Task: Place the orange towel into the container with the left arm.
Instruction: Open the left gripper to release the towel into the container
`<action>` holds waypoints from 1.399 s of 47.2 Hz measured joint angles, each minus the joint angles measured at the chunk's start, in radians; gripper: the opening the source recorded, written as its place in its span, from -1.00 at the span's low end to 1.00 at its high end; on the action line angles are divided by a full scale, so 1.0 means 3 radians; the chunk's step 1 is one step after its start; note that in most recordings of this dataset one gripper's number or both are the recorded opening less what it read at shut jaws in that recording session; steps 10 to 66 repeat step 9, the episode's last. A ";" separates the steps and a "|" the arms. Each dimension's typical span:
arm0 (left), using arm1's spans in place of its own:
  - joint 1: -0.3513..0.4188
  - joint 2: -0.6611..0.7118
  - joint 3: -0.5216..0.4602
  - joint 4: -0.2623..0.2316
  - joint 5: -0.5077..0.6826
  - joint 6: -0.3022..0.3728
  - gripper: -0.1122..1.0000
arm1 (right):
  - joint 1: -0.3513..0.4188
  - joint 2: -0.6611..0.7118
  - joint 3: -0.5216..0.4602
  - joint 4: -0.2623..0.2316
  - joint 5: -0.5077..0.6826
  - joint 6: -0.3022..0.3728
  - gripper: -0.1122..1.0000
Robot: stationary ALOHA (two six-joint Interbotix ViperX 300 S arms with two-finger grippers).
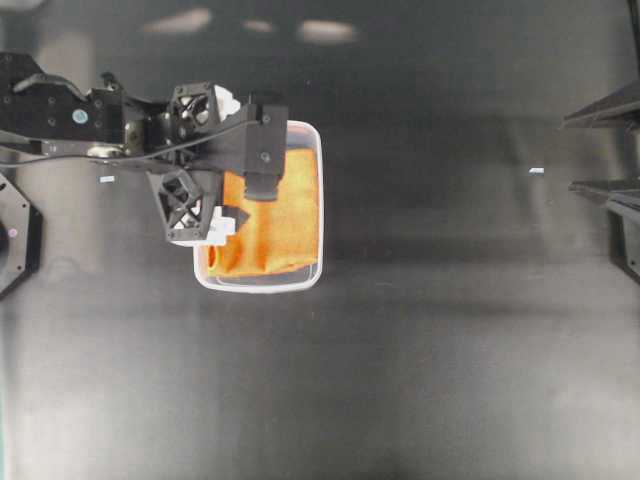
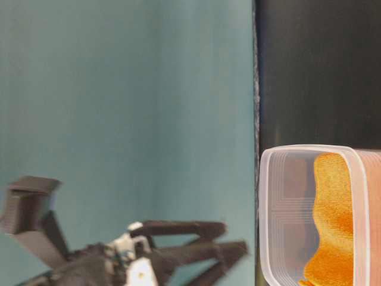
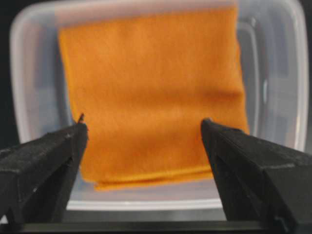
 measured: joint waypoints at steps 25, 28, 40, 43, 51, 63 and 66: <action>0.0005 -0.0383 -0.0102 -0.0005 -0.0031 0.0005 0.83 | 0.0000 0.0000 0.0000 0.0005 -0.0005 0.0000 0.57; 0.0005 -0.0383 -0.0102 -0.0005 -0.0031 0.0005 0.83 | 0.0000 0.0000 0.0000 0.0005 -0.0005 0.0000 0.57; 0.0005 -0.0383 -0.0102 -0.0005 -0.0031 0.0005 0.83 | 0.0000 0.0000 0.0000 0.0005 -0.0005 0.0000 0.57; 0.0005 -0.0383 -0.0102 -0.0005 -0.0031 0.0005 0.83 | 0.0000 0.0000 0.0000 0.0005 -0.0005 0.0000 0.57; 0.0005 -0.0383 -0.0102 -0.0005 -0.0031 0.0005 0.83 | 0.0000 0.0000 0.0000 0.0005 -0.0005 0.0000 0.57; 0.0005 -0.0383 -0.0102 -0.0005 -0.0031 0.0005 0.83 | 0.0000 0.0000 0.0000 0.0005 -0.0005 0.0000 0.57; 0.0005 -0.0383 -0.0102 -0.0005 -0.0031 0.0005 0.83 | 0.0000 0.0000 0.0000 0.0005 -0.0005 0.0000 0.57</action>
